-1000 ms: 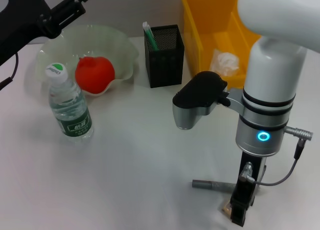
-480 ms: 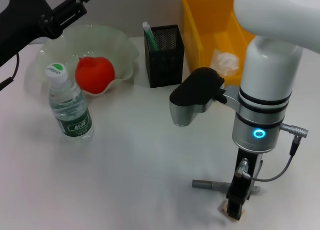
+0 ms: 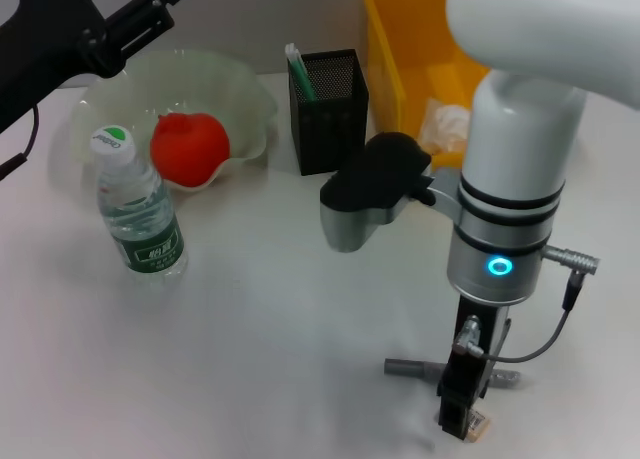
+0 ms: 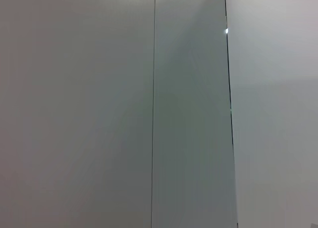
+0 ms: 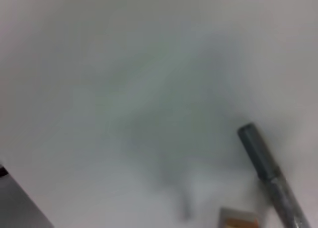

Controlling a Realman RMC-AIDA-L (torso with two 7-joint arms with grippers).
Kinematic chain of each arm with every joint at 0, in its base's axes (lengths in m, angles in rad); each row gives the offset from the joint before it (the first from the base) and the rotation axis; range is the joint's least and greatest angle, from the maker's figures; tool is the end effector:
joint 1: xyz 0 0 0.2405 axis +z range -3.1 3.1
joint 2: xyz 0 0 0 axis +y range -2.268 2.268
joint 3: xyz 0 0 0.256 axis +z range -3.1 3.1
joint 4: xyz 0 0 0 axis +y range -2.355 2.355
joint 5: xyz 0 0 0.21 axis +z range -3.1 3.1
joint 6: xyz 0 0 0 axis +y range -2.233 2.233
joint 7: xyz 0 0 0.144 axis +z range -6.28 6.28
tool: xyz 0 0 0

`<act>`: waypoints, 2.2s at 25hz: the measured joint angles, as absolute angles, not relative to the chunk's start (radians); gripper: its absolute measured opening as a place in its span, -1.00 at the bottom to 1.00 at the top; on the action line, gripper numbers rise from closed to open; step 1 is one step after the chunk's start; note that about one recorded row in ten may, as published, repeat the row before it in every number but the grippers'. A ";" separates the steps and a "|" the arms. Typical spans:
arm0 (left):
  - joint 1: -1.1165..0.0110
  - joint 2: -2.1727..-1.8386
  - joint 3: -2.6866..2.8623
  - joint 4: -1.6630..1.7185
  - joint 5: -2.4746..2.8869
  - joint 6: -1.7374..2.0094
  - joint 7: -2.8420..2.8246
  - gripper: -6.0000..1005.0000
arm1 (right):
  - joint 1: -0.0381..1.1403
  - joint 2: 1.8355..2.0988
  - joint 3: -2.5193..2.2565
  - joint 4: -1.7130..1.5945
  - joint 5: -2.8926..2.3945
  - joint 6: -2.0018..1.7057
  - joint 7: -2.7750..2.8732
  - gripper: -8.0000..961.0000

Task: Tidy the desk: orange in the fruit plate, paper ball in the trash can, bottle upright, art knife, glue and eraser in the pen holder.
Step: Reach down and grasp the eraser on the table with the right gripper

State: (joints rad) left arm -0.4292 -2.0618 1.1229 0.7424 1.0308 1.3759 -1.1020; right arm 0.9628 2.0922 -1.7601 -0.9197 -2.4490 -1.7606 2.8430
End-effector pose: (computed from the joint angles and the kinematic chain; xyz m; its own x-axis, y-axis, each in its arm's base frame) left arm -0.1972 0.3604 0.0458 0.5400 -0.1352 0.8307 0.4170 -0.8144 -0.4036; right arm 0.1450 0.3152 -0.0752 0.4476 -0.5790 0.6814 -0.5742 -0.7703 -0.2774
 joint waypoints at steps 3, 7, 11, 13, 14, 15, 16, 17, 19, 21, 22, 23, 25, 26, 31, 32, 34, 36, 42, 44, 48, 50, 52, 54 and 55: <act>-0.429 -2.062 1.122 0.742 1.031 1.376 -1.100 0.45 | 0.972 2.092 -1.793 -0.919 -2.446 -1.755 2.858 0.11; -0.430 -2.062 1.121 0.742 1.031 1.376 -1.092 0.45 | 0.978 2.092 -1.813 -0.919 -2.444 -1.751 2.867 0.11; -0.430 -2.062 1.120 0.742 1.031 1.376 -1.091 0.45 | 0.982 2.092 -1.824 -0.919 -2.439 -1.749 2.874 0.11; -0.430 -2.062 1.120 0.742 1.031 1.376 -1.091 0.45 | 0.982 2.092 -1.838 -0.919 -2.426 -1.743 2.877 0.11; -0.430 -2.062 1.120 0.742 1.031 1.376 -1.091 0.45 | 0.984 2.092 -1.848 -0.919 -2.419 -1.740 2.880 0.11; -0.430 -2.062 1.120 0.742 1.031 1.376 -1.091 0.45 | 0.987 2.092 -1.866 -0.919 -2.412 -1.734 2.889 0.11; -0.430 -2.062 1.120 0.742 1.031 1.376 -1.091 0.45 | 0.987 2.092 -1.866 -0.919 -2.412 -1.734 2.889 0.11; -0.429 -2.062 1.119 0.742 1.031 1.376 -1.091 0.45 | 0.989 2.092 -1.877 -0.919 -2.408 -1.729 2.895 0.11; -0.430 -2.062 1.121 0.742 1.031 1.376 -1.091 0.45 | 0.989 2.092 -1.880 -0.919 -2.407 -1.728 2.896 0.11; -0.430 -2.062 1.121 0.742 1.031 1.376 -1.090 0.45 | 0.991 2.092 -1.882 -0.919 -2.407 -1.728 2.899 0.11; -0.430 -2.062 1.121 0.742 1.031 1.376 -1.090 0.45 | 0.991 2.092 -1.882 -0.918 -2.407 -1.727 2.899 0.11; -0.430 -2.062 1.122 0.742 1.031 1.376 -1.090 0.45 | 0.991 2.092 -1.882 -0.918 -2.407 -1.727 2.899 0.11; -0.429 -2.062 1.124 0.742 1.031 1.376 -1.089 0.45 | 0.991 2.092 -1.883 -0.913 -2.407 -1.726 2.899 0.11; -0.429 -2.062 1.124 0.742 1.031 1.376 -1.089 0.45 | 0.991 2.092 -1.883 -0.913 -2.407 -1.726 2.899 0.11; -0.430 -2.063 1.124 0.742 1.031 1.376 -1.089 0.45 | 0.991 2.092 -1.884 -0.908 -2.406 -1.724 2.901 0.11; -0.430 -2.063 1.125 0.742 1.031 1.376 -1.089 0.45 | 0.991 2.092 -1.888 -0.908 -2.407 -1.722 2.905 0.11; -0.429 -2.063 1.125 0.742 1.031 1.376 -1.089 0.45 | 0.991 2.092 -1.892 -0.908 -2.407 -1.720 2.908 0.11; -0.429 -2.063 1.126 0.742 1.031 1.376 -1.089 0.45 | 0.993 2.092 -1.902 -0.901 -2.405 -1.715 2.914 0.11; -0.427 -2.063 1.126 0.742 1.031 1.377 -1.089 0.45 | 1.009 2.092 -1.928 -0.875 -2.379 -1.700 2.918 0.11; -0.427 -2.063 1.126 0.742 1.031 1.377 -1.089 0.45 | 1.011 2.092 -1.930 -0.874 -2.377 -1.700 2.921 0.11; -0.424 -2.063 1.126 0.742 1.031 1.377 -1.088 0.45 | 1.013 2.092 -1.932 -0.872 -2.376 -1.699 2.924 0.09; -0.423 -2.063 1.126 0.742 1.031 1.377 -1.088 0.45 | 1.015 2.092 -1.934 -0.871 -2.371 -1.698 2.925 0.08; -0.422 -2.063 1.126 0.742 1.031 1.378 -1.087 0.45 | 1.015 2.092 -1.935 -0.869 -2.370 -1.697 2.926 0.07; -0.422 -2.063 1.126 0.742 1.031 1.378 -1.087 0.45 | 1.016 2.092 -1.936 -0.867 -2.370 -1.696 2.931 0.06; -0.422 -2.063 1.126 0.742 1.031 1.379 -1.086 0.45 | 1.016 2.092 -1.936 -0.866 -2.370 -1.695 2.933 0.06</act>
